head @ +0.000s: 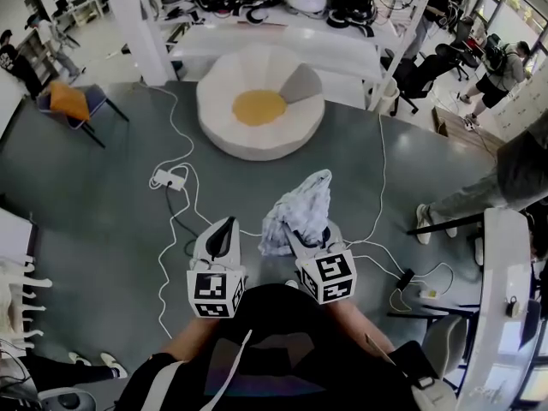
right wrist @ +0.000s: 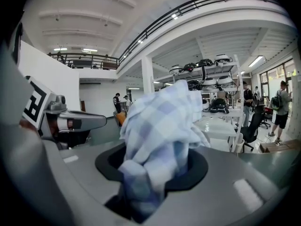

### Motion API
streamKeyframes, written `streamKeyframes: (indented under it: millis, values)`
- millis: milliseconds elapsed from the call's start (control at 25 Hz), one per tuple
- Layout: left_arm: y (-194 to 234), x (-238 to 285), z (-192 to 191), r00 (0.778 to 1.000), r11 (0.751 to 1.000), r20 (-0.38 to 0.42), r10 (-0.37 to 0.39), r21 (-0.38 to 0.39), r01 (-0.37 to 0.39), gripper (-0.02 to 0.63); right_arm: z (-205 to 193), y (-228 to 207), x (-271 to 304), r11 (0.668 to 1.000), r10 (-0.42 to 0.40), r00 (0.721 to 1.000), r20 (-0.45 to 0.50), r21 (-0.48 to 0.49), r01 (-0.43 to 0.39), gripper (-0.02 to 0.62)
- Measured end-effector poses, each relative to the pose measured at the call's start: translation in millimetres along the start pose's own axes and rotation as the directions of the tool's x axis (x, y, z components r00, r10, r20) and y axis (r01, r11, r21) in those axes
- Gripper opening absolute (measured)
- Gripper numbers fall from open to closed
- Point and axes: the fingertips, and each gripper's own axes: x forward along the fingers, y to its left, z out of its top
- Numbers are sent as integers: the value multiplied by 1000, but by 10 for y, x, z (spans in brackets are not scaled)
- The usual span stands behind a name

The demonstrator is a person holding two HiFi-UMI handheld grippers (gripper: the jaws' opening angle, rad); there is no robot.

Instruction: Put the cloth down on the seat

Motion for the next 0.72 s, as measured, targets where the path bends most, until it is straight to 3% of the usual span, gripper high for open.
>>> streamKeyframes:
  millis: [720]
  values:
    - [-591,291,37,999,999,-8,36,10,-36,0,-65,-570,-205,999,52,999,13,4,-53,196]
